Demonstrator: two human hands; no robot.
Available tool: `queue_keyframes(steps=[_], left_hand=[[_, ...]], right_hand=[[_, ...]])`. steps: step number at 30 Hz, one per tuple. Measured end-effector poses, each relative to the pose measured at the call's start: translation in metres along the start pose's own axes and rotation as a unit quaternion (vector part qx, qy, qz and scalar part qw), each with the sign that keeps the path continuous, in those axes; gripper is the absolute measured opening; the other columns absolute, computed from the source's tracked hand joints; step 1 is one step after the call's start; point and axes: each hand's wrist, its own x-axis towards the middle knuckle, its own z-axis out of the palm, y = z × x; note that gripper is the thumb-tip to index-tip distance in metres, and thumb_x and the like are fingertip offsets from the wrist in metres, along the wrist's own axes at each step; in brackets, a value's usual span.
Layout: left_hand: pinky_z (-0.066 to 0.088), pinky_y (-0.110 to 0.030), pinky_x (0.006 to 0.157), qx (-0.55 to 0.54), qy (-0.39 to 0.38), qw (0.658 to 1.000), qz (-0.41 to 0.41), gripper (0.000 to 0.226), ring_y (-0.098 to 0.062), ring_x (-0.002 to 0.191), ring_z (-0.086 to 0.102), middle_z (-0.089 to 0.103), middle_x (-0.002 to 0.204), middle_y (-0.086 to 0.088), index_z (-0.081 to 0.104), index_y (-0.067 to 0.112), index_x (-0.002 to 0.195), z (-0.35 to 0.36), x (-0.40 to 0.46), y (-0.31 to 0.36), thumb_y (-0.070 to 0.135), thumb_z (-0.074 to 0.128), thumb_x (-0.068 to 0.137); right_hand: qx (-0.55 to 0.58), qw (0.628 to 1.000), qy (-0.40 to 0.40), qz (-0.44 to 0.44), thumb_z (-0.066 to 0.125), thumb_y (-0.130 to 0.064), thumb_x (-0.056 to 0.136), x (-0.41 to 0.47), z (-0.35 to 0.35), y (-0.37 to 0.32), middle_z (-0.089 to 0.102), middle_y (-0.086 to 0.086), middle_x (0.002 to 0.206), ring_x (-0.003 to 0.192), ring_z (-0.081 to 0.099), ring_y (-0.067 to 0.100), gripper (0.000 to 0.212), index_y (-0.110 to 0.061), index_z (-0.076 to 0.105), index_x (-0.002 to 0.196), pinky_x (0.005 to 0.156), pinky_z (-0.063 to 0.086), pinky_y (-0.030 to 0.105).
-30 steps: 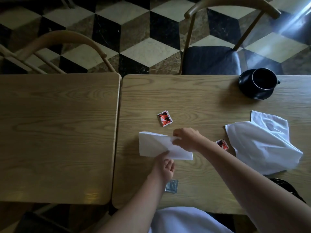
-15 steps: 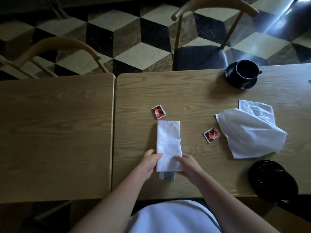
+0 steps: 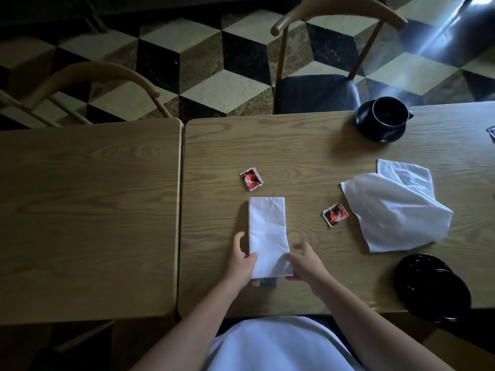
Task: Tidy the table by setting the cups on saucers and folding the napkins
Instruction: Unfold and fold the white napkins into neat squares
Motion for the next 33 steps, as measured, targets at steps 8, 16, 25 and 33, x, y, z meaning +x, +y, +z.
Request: queue_keyframes(steps=[8,16,25,33], left_hand=[[0.035,-0.029,0.112,0.050,-0.111,0.992,0.027,0.052,-0.012,0.134,0.042,0.042,0.148,0.008,0.044,0.032,0.144,-0.004,0.018,0.003,0.013,0.052,0.096],[0.053,-0.035,0.069,-0.123,-0.086,0.977,-0.151,0.024,-0.027,0.088,0.064,0.067,0.105,-0.014,0.064,0.010,0.113,0.000,0.031,0.024,0.021,0.056,0.093],[0.028,-0.021,0.044,-0.033,-0.075,0.980,-0.180,0.027,-0.019,0.042,0.041,0.056,0.055,-0.010,0.055,0.010,0.063,-0.022,0.052,0.074,0.017,0.036,0.080],[0.055,-0.028,0.074,0.082,-0.114,0.990,0.022,0.024,-0.012,0.084,0.072,0.077,0.091,0.004,0.073,0.013,0.099,-0.025,0.072,0.075,0.016,0.074,0.076]], right_hand=[[-0.069,0.982,-0.168,-0.044,0.059,-0.016,0.096,0.001,-0.009,-0.022,0.059,0.013,0.118,0.089,0.063,0.022,0.046,-0.039,0.043,0.133,0.066,0.058,0.034],[0.107,0.980,-0.155,0.059,0.059,-0.017,0.095,0.020,-0.008,-0.026,0.065,0.009,0.096,0.070,0.065,0.018,0.024,-0.010,0.062,0.117,0.054,0.054,0.028],[0.132,0.956,-0.258,0.034,0.080,-0.039,0.079,0.033,-0.039,-0.058,0.073,0.005,0.090,0.073,0.066,0.011,0.045,-0.003,0.071,0.105,0.058,0.048,0.022],[-0.179,0.964,-0.027,-0.195,0.071,-0.036,0.089,0.041,-0.037,-0.083,0.063,-0.003,0.068,0.061,0.056,0.015,0.033,-0.006,0.069,0.077,0.058,0.041,0.031]])
